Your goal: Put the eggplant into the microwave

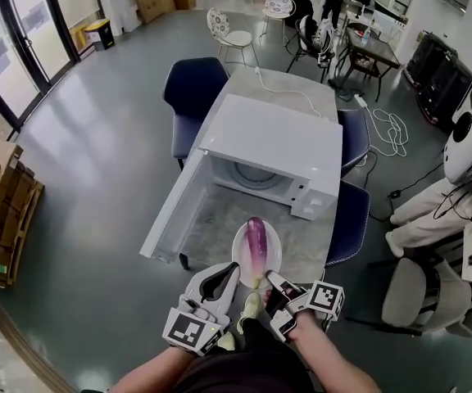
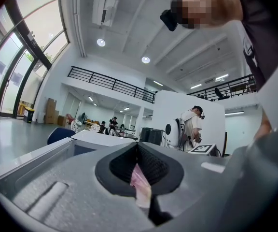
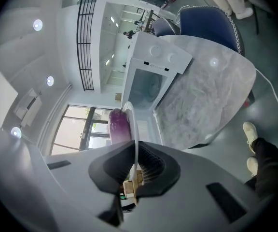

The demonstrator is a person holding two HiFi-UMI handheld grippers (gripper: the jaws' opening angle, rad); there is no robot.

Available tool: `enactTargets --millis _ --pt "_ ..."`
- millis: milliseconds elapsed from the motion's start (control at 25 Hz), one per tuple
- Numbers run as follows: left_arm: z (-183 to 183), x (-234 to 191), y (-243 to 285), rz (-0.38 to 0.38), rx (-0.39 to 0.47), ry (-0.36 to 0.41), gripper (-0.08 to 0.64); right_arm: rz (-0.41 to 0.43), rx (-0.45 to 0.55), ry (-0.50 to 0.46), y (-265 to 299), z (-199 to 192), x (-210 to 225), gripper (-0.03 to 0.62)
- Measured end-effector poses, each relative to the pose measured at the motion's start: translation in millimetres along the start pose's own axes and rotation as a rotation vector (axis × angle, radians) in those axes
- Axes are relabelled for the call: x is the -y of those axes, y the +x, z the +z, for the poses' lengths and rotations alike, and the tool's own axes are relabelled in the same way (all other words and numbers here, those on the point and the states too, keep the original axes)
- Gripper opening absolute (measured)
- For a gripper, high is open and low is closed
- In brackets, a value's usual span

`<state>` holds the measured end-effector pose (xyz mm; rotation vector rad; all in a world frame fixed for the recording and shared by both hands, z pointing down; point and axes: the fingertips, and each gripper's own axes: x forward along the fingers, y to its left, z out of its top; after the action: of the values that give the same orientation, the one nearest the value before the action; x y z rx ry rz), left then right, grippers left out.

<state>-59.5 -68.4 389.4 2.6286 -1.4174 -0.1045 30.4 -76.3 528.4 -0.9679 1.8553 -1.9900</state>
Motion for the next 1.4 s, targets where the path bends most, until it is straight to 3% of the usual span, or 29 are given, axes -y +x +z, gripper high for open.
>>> enactTargets --millis 440,920,1400 --pt "1 -44 72 0.050 -0.016 0.012 0.008 -0.037 -0.046 0.010 44 61 13 0.020" --pt "-38 -106 118 0.005 -0.045 -0.014 0.008 -0.077 0.062 0.049 121 103 48 0.020" --pt "-78 -153 145 -0.022 -0.037 -0.036 0.008 -0.056 0.187 0.074 202 151 79 0.020"
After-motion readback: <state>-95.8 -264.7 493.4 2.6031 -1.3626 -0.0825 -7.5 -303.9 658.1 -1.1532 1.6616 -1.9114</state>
